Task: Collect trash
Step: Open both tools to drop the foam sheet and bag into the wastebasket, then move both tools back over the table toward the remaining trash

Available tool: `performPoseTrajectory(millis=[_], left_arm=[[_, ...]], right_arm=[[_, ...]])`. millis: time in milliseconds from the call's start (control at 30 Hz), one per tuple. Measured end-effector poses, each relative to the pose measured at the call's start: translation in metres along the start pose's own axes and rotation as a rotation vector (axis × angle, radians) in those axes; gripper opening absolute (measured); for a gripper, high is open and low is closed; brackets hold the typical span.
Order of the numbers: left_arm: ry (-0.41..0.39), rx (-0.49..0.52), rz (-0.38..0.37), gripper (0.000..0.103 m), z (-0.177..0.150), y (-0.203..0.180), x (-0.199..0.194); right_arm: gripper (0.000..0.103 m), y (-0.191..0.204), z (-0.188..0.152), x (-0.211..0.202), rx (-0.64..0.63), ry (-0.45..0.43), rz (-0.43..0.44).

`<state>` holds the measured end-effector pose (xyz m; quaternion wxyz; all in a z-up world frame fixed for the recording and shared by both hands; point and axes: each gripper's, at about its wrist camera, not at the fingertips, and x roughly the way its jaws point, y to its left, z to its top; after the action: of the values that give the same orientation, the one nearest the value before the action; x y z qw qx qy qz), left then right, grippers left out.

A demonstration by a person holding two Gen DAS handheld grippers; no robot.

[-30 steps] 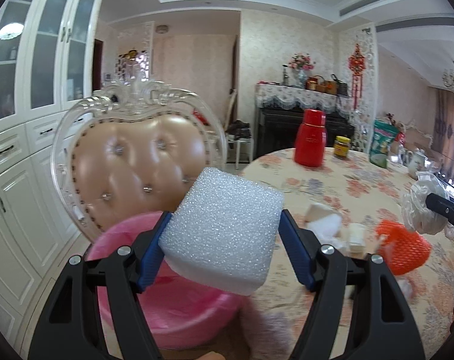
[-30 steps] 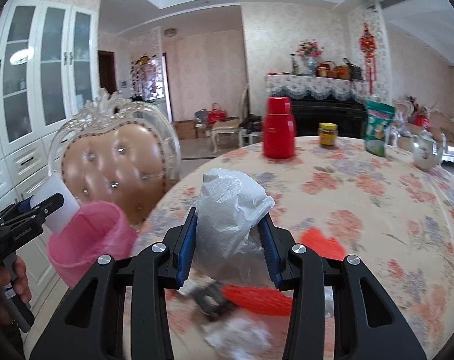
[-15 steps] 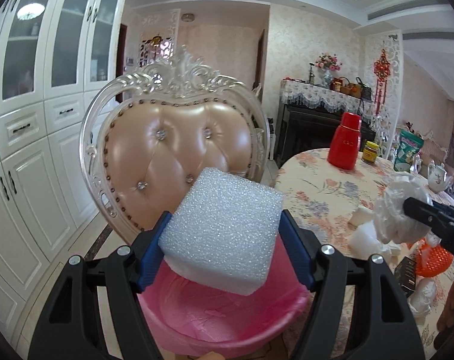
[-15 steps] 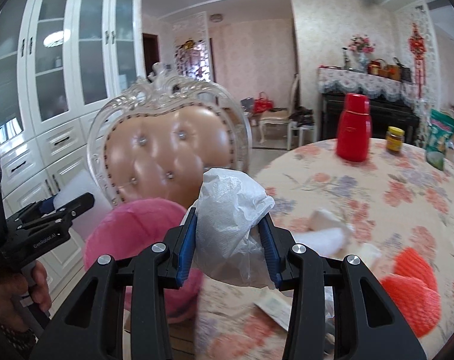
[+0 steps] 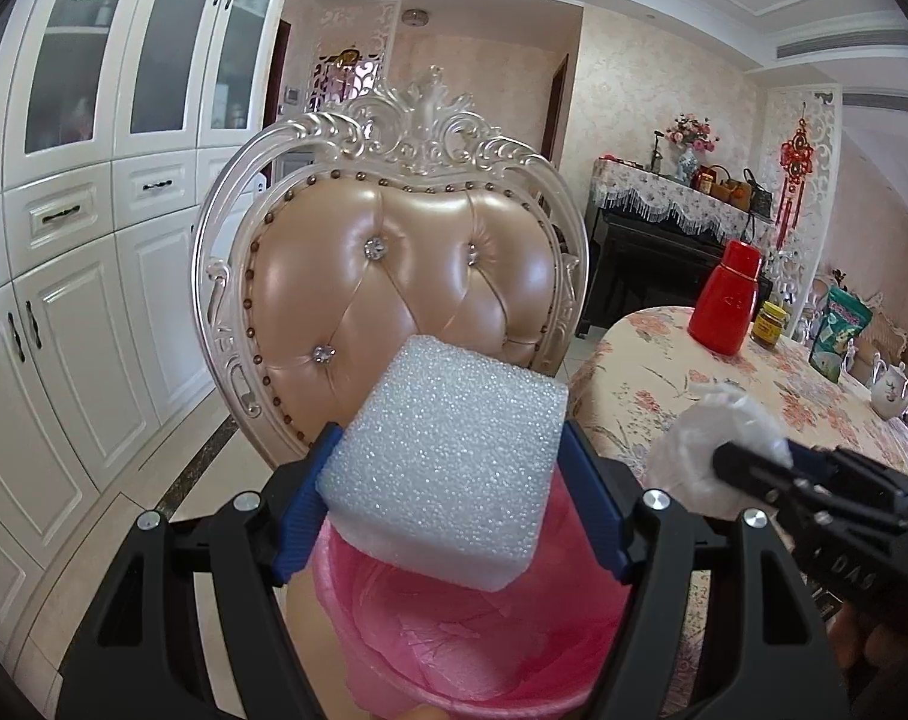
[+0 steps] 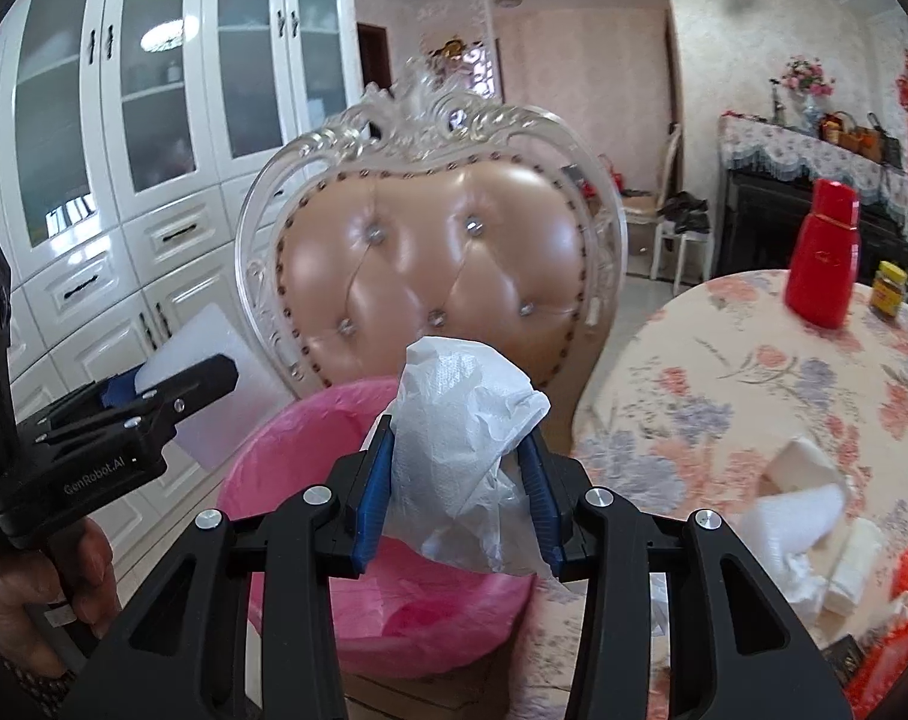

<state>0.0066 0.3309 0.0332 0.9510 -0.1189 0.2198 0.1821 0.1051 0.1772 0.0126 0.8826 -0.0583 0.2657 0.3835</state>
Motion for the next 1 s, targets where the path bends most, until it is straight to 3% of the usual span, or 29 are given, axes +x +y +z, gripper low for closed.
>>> performPoseTrajectory(millis=[233,267,300,367,633,1000], left_arm=[[0.015,-0.002,0.0,0.071,0.001,0.001,0.005],[0.019,-0.006,-0.001,0.073,0.001,0.002,0.005],[0.023,-0.013,-0.003,0.081,0.001,0.003,0.006],[0.023,-0.02,-0.003,0.084,0.0,0.004,0.003],[0.022,-0.026,0.005,0.084,-0.002,0.002,-0.001],[0.012,-0.002,-0.044,0.089,-0.012,-0.032,-0.008]], right_arm=[[0.042,0.008,-0.002,0.02,-0.022,0.035,0.034],[0.047,0.008,-0.003,0.022,-0.022,0.038,0.036],[0.059,0.008,-0.003,0.024,-0.022,0.041,0.037],[0.066,0.009,-0.005,0.025,-0.026,0.035,0.031],[0.066,-0.001,-0.008,0.015,-0.008,0.024,-0.001],[0.072,-0.044,-0.024,-0.031,0.016,-0.018,-0.128]])
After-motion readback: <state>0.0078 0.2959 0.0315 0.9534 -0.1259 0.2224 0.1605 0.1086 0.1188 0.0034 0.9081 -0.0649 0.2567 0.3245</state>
